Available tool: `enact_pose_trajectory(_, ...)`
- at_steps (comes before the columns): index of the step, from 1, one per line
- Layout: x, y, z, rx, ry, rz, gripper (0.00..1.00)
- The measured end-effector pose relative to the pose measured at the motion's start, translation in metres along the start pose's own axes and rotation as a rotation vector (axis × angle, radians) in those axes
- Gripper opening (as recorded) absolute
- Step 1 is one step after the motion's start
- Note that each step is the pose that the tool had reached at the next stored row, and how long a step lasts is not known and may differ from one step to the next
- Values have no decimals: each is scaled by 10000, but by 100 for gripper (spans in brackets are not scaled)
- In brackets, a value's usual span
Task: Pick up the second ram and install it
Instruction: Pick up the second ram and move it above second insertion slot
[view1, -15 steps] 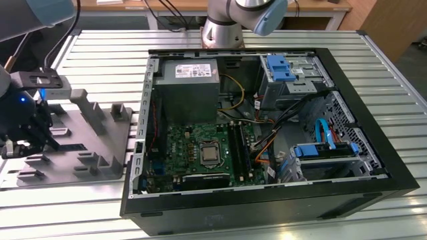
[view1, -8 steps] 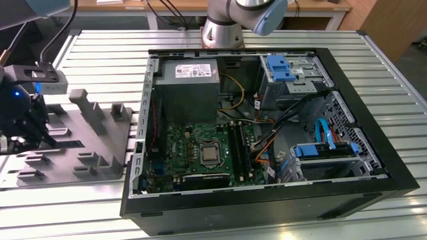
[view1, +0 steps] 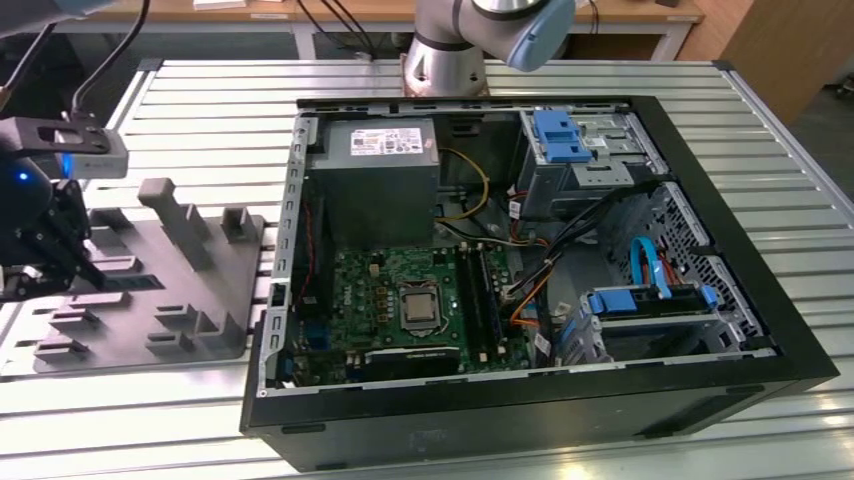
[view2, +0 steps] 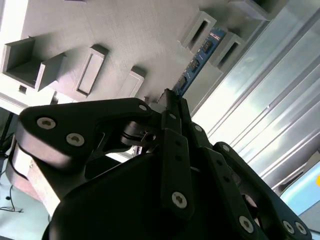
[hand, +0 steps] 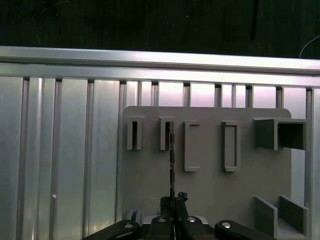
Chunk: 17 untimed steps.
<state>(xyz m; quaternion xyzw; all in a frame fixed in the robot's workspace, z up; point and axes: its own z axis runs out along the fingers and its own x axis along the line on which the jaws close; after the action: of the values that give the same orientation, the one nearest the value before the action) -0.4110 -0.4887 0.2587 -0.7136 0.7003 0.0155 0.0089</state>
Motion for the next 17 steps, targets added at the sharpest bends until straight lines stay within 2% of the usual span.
enact_pose_trajectory(17,-7,2,-222,-1,1,0,14)
